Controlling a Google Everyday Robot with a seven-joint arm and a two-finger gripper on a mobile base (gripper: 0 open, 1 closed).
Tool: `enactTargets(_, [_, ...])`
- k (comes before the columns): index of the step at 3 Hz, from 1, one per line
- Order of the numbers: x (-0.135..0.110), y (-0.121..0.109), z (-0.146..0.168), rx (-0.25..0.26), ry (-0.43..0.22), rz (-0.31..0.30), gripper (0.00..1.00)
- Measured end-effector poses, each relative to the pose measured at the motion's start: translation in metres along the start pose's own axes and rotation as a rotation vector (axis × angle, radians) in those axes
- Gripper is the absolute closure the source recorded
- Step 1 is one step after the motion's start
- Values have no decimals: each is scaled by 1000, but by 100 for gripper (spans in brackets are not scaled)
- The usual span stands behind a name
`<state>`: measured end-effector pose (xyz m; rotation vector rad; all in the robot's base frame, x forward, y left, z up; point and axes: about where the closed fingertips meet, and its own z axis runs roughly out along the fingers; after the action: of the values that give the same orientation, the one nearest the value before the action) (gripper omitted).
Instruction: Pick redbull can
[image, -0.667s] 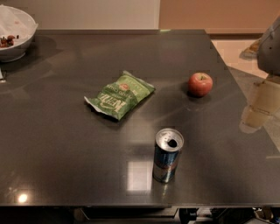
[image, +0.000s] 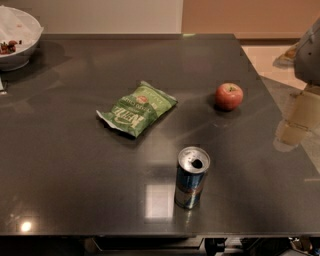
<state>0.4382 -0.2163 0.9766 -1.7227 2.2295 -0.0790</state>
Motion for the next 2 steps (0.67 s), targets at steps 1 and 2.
enactTargets(1, [-2, -1, 1, -31, -42, 6, 0])
enactTargets(2, [-16, 13, 8, -88, -153, -16, 0])
